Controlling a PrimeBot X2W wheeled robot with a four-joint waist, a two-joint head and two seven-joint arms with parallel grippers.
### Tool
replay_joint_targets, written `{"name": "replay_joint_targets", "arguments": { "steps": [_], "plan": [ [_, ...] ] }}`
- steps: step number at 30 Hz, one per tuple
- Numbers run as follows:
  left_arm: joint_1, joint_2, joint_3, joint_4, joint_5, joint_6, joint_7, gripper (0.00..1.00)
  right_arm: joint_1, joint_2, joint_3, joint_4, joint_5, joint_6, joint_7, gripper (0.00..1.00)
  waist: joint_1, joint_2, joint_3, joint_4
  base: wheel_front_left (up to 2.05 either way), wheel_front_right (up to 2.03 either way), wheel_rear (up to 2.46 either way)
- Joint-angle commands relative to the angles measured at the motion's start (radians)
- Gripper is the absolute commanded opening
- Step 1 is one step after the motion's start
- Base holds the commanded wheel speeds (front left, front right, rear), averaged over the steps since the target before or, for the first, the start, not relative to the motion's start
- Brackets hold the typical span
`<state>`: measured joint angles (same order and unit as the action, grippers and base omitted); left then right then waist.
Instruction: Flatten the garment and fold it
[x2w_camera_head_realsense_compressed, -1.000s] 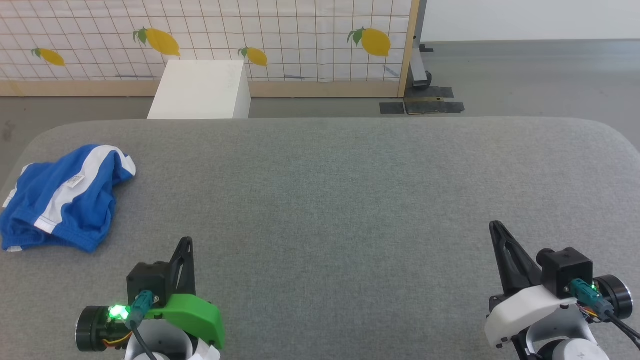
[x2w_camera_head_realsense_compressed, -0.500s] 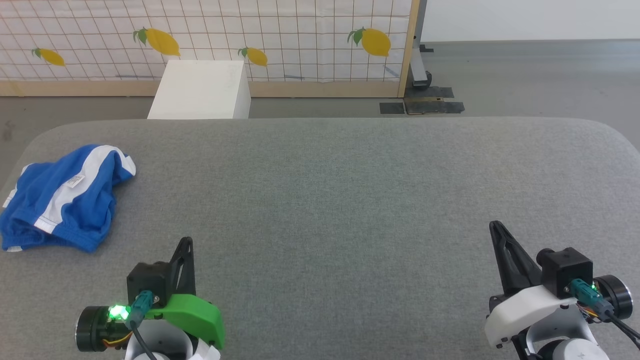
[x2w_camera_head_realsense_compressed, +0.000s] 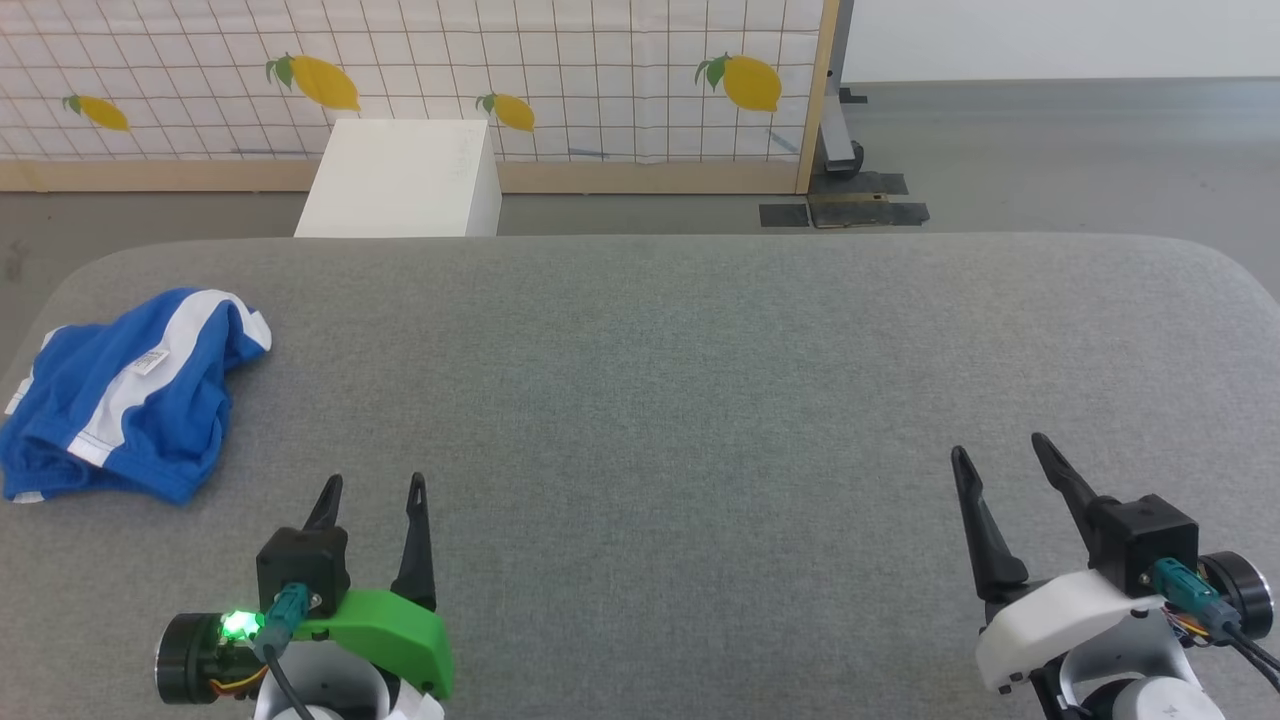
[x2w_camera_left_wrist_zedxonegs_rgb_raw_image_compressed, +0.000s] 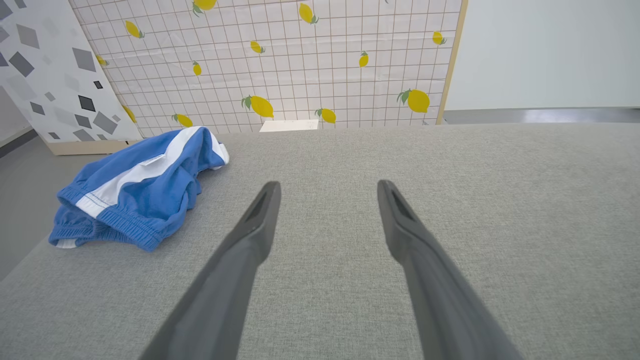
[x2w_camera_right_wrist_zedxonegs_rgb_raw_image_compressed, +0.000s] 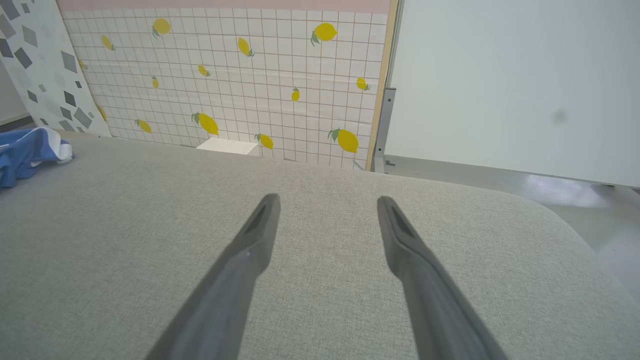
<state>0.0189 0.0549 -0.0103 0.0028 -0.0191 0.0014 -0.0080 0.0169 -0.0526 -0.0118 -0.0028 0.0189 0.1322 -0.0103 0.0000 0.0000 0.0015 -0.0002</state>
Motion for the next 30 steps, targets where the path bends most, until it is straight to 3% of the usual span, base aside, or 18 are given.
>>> {"name": "replay_joint_targets", "arguments": {
  "steps": [1,30],
  "plan": [
    [-0.003,0.0,-0.003,0.0,-0.003,0.01,-0.011,1.0,-0.001,0.0,-0.007,-0.006,0.014,0.0,-0.01,1.0,0.0,0.0,0.0,0.0,0.0,0.0,0.0],
    [-0.01,-0.001,-0.033,-0.014,-0.018,0.055,-0.071,1.0,0.007,0.001,-0.045,-0.075,0.098,0.0,-0.07,1.0,0.0,0.0,0.006,0.002,0.0,0.0,0.0]
  ]
}}
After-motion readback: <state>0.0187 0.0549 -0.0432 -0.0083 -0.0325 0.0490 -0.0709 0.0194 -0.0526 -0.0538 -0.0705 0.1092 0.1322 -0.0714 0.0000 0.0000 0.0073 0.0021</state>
